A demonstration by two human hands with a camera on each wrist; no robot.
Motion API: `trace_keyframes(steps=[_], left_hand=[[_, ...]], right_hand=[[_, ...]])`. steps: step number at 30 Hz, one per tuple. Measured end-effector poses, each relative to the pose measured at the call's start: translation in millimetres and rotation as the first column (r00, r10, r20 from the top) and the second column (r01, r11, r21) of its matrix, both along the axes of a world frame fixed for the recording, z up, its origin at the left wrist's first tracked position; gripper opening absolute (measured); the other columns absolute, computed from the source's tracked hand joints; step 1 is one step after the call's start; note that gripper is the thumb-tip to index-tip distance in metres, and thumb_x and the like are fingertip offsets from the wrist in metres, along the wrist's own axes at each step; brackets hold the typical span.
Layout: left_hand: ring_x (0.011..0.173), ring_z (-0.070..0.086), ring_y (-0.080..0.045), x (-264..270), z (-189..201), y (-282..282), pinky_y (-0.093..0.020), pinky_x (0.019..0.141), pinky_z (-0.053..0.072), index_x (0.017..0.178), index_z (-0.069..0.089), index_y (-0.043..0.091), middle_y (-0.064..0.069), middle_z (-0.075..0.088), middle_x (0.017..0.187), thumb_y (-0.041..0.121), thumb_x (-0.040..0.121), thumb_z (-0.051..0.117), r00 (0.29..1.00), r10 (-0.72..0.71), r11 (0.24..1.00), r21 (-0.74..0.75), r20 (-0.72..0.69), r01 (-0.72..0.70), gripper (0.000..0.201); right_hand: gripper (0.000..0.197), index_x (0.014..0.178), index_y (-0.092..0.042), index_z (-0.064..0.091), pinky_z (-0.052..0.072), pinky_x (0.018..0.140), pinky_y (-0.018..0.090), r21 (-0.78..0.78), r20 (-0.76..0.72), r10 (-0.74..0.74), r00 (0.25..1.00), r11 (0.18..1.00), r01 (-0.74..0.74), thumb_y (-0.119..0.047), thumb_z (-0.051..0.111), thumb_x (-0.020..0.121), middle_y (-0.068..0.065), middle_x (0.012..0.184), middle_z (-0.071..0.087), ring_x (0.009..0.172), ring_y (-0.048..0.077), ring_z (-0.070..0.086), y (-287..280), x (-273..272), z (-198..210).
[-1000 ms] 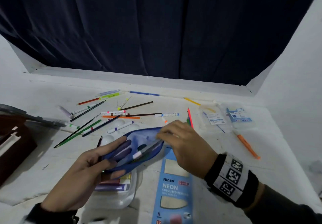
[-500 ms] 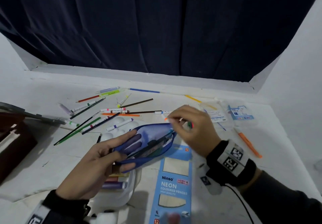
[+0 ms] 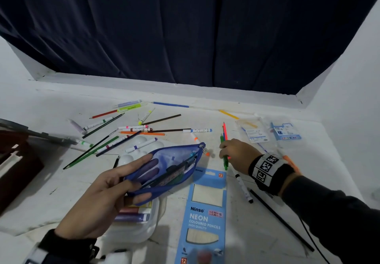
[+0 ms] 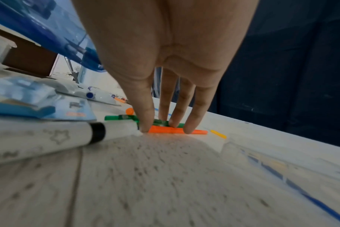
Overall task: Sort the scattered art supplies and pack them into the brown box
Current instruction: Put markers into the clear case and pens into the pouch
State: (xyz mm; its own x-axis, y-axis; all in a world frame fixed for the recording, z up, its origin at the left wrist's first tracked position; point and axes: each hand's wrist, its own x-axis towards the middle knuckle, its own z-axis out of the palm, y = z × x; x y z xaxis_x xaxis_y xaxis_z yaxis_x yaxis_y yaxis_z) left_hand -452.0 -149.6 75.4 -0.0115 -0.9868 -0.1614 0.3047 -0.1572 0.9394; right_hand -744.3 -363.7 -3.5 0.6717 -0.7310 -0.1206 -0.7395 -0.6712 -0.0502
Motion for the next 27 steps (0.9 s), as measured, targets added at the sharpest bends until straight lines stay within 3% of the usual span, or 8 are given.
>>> trace_keyframes(steps=[4,9,13,15,19,22,25,27], left_hand=[[0.116,0.067,-0.024,-1.4,2.9,1.5,-0.03,0.071,0.061,0.12,0.073,0.024,-0.005,0.067,0.131,0.036,0.036,0.098,1.0,-0.023,1.0,-0.01,0.018,0.024,0.089],[0.118,0.065,-0.021,-3.2,7.3,0.4,-0.029,0.07,0.061,0.12,0.072,0.023,-0.004,0.067,0.131,0.04,0.032,0.1,1.0,-0.016,1.0,-0.008,-0.014,0.016,0.094],[0.117,0.066,-0.023,-3.2,6.7,-1.7,-0.029,0.07,0.061,0.12,0.073,0.021,-0.005,0.067,0.131,0.037,0.032,0.1,1.0,-0.012,1.0,0.006,-0.025,0.012,0.094],[0.116,0.066,-0.023,-3.6,5.9,-2.8,-0.029,0.069,0.061,0.12,0.073,0.02,-0.005,0.067,0.13,0.036,0.03,0.101,1.0,-0.004,1.0,0.019,-0.028,0.005,0.095],[0.115,0.067,-0.02,-3.8,3.4,-6.7,-0.03,0.069,0.061,0.117,0.074,0.021,-0.003,0.068,0.13,0.015,0.044,0.094,0.999,-0.018,0.999,0.045,-0.036,0.019,0.076],[0.116,0.067,-0.023,-4.7,2.4,-7.6,-0.031,0.07,0.061,0.118,0.074,0.021,-0.005,0.068,0.129,0.028,0.032,0.1,0.999,-0.032,0.998,0.046,-0.033,0.034,0.09],[0.117,0.066,-0.024,-6.6,-0.2,-8.1,-0.03,0.07,0.061,0.119,0.073,0.02,-0.005,0.067,0.131,0.032,0.03,0.101,0.999,-0.025,0.998,0.058,-0.035,0.027,0.094],[0.115,0.067,-0.024,-7.3,-2.5,-8.9,-0.03,0.071,0.061,0.12,0.073,0.018,-0.005,0.067,0.131,0.022,0.037,0.096,0.999,-0.021,0.997,0.078,-0.041,0.024,0.086]], right_hand=[[0.032,0.111,-0.019,0.069,0.049,0.087,0.037,-0.022,0.066,0.061,0.996,0.998,-0.06,0.0,0.057,0.089,0.002,0.116,0.058,0.11,0.024,0.053,-5.0,3.5,-4.4],[0.027,0.113,-0.015,0.067,0.049,0.084,0.039,-0.015,0.333,0.035,0.942,0.999,-0.032,-0.005,0.051,0.095,0.003,0.11,0.06,0.102,0.024,0.058,-2.0,11.3,11.4],[0.016,0.11,-0.013,0.062,0.04,0.071,0.029,-0.073,0.697,-0.014,0.717,0.993,0.09,-0.012,0.05,0.099,-0.005,0.093,0.057,0.081,0.014,0.053,10.6,17.1,40.4],[0.011,0.106,-0.016,0.057,0.042,0.068,0.031,-0.078,0.8,-0.012,0.6,0.989,0.124,-0.015,0.047,0.101,-0.003,0.091,0.058,0.082,0.016,0.054,22.0,22.8,57.7],[0.015,0.109,-0.014,0.055,0.048,0.078,0.034,-0.079,0.863,0.058,0.503,0.997,0.022,-0.017,0.041,0.103,-0.001,0.098,0.058,0.091,0.019,0.057,57.2,41.6,92.9],[0.018,0.112,-0.009,0.058,0.041,0.088,0.019,-0.152,0.847,0.178,0.501,0.984,-0.093,-0.011,0.043,0.102,-0.002,0.106,0.058,0.098,0.01,0.054,86.2,54.1,113.9],[0.02,0.114,-0.004,0.058,0.038,0.093,0.018,-0.212,0.826,0.272,0.493,0.961,-0.176,-0.01,0.043,0.102,0.004,0.109,0.058,0.099,0.008,0.051,109.3,63.9,122.4],[0.022,0.117,-0.002,0.056,0.036,0.093,0.017,-0.259,0.797,0.336,0.502,0.941,-0.218,-0.011,0.041,0.102,0.008,0.108,0.058,0.098,0.012,0.051,120.1,68.1,120.6]])
